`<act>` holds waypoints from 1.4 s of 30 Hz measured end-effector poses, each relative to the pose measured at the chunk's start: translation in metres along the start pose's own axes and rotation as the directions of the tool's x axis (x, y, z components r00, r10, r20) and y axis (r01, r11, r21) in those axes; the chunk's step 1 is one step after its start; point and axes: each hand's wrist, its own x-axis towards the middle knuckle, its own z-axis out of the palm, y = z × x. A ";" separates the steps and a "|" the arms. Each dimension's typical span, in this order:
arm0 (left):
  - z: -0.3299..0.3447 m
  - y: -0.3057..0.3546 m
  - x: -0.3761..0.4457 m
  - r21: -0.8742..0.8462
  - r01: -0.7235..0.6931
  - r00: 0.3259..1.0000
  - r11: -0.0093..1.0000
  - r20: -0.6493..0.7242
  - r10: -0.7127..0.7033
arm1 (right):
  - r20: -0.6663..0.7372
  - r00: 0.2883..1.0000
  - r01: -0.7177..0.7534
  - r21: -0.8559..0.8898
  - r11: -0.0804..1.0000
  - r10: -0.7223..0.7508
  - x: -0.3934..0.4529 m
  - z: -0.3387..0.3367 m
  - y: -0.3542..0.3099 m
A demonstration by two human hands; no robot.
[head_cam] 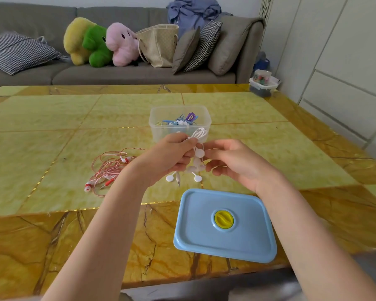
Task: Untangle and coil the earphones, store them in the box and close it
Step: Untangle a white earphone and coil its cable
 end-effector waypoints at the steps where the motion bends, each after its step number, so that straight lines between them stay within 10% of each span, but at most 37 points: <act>1: -0.001 0.000 0.000 0.001 0.004 1.000 1.000 -0.007 -0.004 | -0.007 1.000 -0.007 0.004 1.000 0.007 0.000 -0.001 0.000; 15: -0.005 0.000 -0.003 0.008 0.046 0.997 0.999 0.055 -0.046 | -0.207 0.972 0.111 -0.017 0.994 -0.112 0.000 -0.011 -0.004; 23: -0.003 0.002 0.000 -0.330 0.106 0.993 0.938 0.083 -0.083 | -0.252 0.945 0.222 0.016 0.975 -0.211 0.001 -0.006 -0.003; 31: -0.005 0.001 0.002 -0.345 0.109 0.994 0.932 0.054 -0.096 | -0.013 0.998 0.070 0.117 0.991 -0.069 0.001 0.000 -0.001; 42: -0.005 -0.001 0.002 -0.258 0.088 0.996 0.962 0.033 -0.082 | -0.109 0.986 0.137 0.108 0.985 -0.125 -0.002 -0.004 -0.004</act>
